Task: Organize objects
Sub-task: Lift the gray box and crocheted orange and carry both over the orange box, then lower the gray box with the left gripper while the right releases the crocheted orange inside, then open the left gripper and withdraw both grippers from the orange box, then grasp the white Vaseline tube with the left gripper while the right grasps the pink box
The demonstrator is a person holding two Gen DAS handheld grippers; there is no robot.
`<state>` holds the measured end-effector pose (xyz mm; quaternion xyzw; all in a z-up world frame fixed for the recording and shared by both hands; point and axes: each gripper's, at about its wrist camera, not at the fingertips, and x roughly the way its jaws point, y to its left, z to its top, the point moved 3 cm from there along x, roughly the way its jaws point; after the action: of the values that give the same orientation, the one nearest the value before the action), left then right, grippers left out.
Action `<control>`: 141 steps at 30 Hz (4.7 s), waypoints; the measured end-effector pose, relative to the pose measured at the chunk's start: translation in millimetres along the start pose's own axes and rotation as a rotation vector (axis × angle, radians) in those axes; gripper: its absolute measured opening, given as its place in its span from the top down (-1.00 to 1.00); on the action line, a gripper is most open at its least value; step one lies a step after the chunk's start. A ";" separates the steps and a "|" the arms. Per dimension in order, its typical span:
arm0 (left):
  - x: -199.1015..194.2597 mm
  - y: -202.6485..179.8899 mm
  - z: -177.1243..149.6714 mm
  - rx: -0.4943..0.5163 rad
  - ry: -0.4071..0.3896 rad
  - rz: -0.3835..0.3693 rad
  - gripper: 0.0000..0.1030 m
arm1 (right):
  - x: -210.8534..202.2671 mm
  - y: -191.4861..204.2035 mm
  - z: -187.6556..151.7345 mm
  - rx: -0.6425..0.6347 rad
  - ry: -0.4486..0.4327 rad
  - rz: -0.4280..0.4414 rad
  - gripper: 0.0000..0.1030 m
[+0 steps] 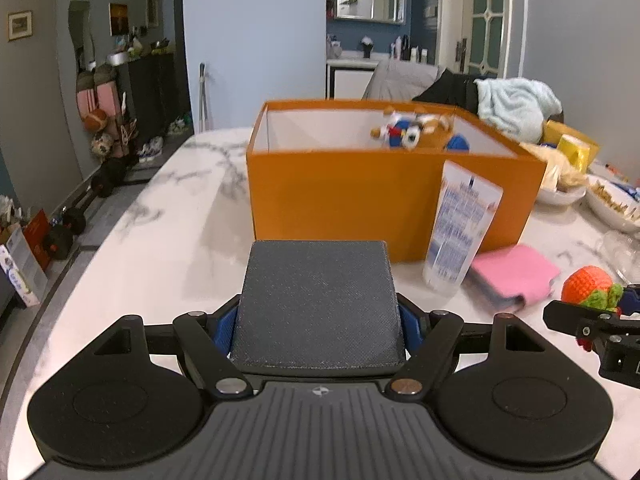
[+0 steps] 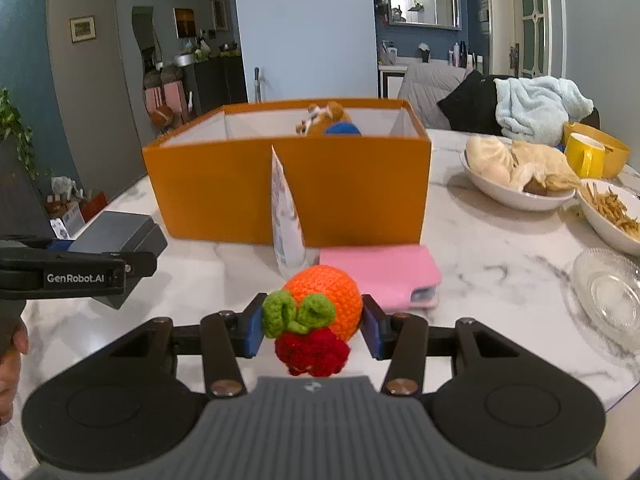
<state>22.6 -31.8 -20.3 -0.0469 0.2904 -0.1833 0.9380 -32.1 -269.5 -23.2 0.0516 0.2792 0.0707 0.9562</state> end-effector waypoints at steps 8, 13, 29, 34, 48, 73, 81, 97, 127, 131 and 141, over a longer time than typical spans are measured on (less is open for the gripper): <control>-1.8 1.3 42.5 0.015 -0.058 0.000 -0.71 | -12.2 -8.2 43.3 -0.024 -0.058 0.016 0.02; 6.2 4.1 82.0 0.019 -0.101 0.011 -0.71 | -4.5 -21.0 88.6 -0.044 -0.105 0.002 0.02; 125.1 1.8 155.2 -0.001 0.060 0.047 -0.71 | 142.7 -58.4 221.3 0.079 0.022 0.036 0.02; 147.1 1.2 145.5 0.031 0.111 0.066 -0.71 | 180.5 -56.3 218.8 0.062 0.094 0.052 0.02; 168.3 -4.4 144.0 0.040 0.234 0.093 -0.72 | 226.5 -69.0 212.2 0.066 0.220 -0.024 0.02; 181.8 -11.2 144.8 0.084 0.311 0.117 -0.72 | 252.5 -36.1 204.9 -0.199 0.360 -0.107 0.12; 183.3 -13.2 141.5 0.099 0.324 0.108 -0.73 | 250.7 -34.8 204.6 -0.184 0.356 -0.109 0.08; 161.9 -8.7 145.2 0.046 0.291 0.039 -0.78 | 209.0 -36.9 204.5 -0.216 0.247 -0.140 -0.32; 25.0 -24.2 71.6 0.013 0.073 0.052 -0.79 | 36.2 -8.0 102.1 -0.079 0.016 -0.018 -0.70; 24.4 -28.8 59.1 0.020 0.086 0.046 -0.79 | 27.0 -7.6 87.2 -0.070 0.015 -0.027 -0.73; 28.8 -37.4 45.0 0.043 0.105 0.046 -0.79 | 33.1 -12.2 62.1 -0.022 0.034 -0.015 -0.79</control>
<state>58.0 -78.1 9.0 -0.0103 0.3363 -0.1700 0.9262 30.5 -279.8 9.8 0.0377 0.2950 0.0675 0.9523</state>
